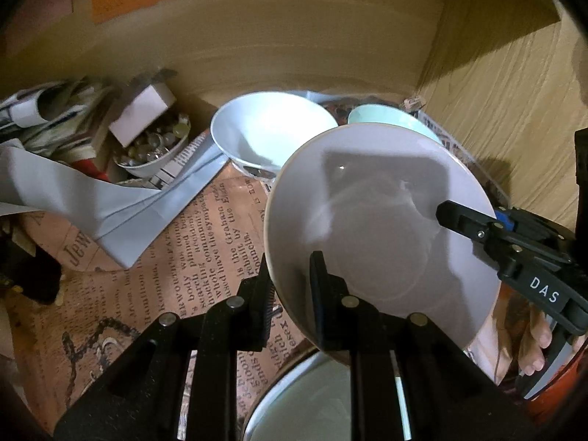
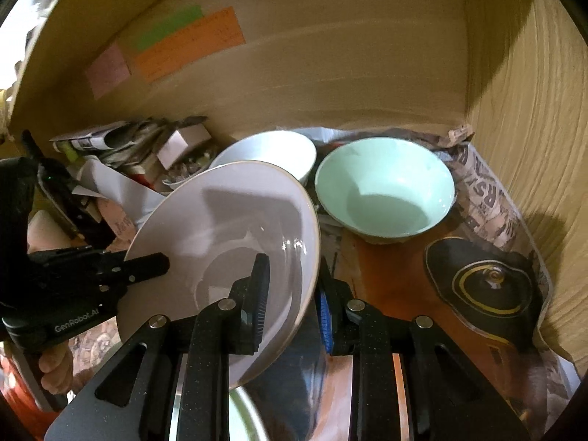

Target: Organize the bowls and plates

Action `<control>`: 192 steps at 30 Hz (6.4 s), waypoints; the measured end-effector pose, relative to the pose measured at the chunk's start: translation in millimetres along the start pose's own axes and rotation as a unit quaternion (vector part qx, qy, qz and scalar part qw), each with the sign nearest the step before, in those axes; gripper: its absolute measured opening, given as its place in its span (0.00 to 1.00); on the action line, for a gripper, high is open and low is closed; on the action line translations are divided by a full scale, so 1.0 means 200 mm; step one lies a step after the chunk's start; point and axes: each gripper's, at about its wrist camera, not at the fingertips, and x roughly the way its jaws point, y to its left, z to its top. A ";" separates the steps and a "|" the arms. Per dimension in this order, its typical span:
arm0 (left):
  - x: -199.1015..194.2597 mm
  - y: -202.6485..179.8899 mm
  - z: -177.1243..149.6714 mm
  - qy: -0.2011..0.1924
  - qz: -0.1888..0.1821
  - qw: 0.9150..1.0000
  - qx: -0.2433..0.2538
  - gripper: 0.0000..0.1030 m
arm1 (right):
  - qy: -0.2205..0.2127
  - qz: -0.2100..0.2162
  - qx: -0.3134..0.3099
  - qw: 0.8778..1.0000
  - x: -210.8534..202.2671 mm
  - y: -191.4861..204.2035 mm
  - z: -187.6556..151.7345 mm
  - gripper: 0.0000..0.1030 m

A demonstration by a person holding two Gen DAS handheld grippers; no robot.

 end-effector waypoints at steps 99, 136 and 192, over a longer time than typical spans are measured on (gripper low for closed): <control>-0.55 0.76 -0.94 -0.055 0.129 0.978 -0.152 0.18 | 0.096 0.115 -0.131 0.980 0.22 1.02 -0.36 0.28; -0.44 0.33 -0.04 -0.126 0.126 0.982 -0.066 0.81 | -0.102 0.000 -0.073 0.992 -0.07 0.20 0.14 0.70; 0.29 0.39 0.23 0.097 0.074 0.993 -0.009 0.14 | 0.121 0.053 -0.075 0.988 0.72 0.15 0.16 0.17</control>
